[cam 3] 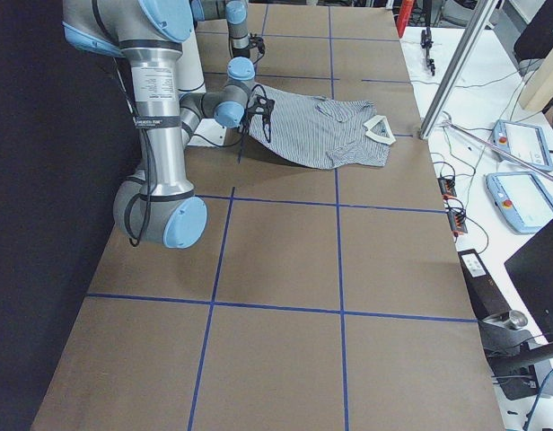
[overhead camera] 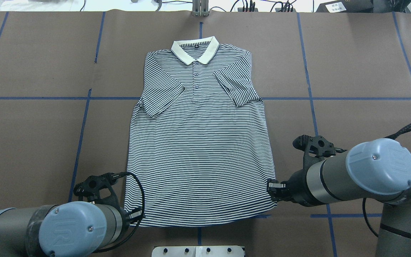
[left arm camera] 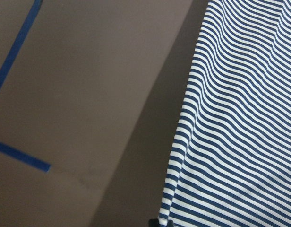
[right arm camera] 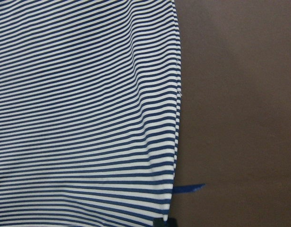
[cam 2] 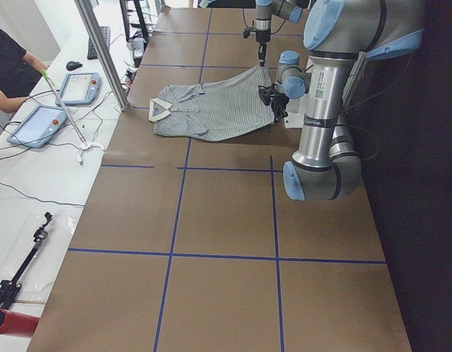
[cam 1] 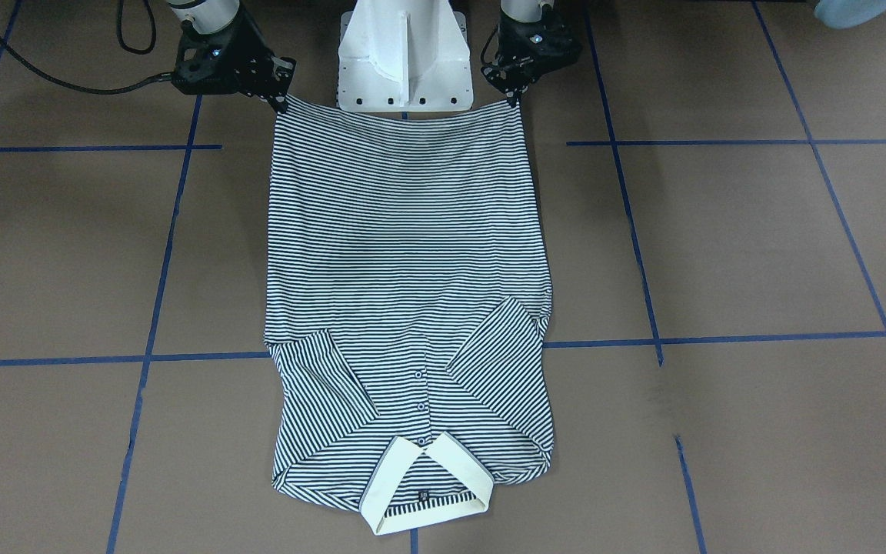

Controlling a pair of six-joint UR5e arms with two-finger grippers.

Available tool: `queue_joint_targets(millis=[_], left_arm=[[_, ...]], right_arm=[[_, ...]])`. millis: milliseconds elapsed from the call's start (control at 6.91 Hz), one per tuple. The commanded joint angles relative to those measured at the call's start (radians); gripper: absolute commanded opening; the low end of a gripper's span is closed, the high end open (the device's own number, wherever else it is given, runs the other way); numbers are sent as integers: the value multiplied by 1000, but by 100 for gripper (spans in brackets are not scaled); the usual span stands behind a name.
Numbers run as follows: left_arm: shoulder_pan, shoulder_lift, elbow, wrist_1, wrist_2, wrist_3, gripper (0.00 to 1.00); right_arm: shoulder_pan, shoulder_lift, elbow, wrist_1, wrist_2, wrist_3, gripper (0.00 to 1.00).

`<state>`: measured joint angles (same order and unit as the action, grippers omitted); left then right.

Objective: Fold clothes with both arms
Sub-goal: 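Lift the hem with both grippers and carry it toward the collar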

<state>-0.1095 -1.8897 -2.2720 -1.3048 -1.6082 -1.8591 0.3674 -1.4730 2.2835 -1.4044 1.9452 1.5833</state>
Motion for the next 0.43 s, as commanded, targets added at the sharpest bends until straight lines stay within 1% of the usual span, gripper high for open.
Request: queue_joint_targets(millis=[0,145,289], left_arm=[[80,0,-123,111,-9,-6,0],[115,-2,-182,137,-19,-43,0],[143,-5,-190,137,-21,-55,0]], right_arm=[[-48,-113,110,1,60,1,0],[-102,-139,147,1,78,3,0],[-137,-138,148,2,78,4,0]])
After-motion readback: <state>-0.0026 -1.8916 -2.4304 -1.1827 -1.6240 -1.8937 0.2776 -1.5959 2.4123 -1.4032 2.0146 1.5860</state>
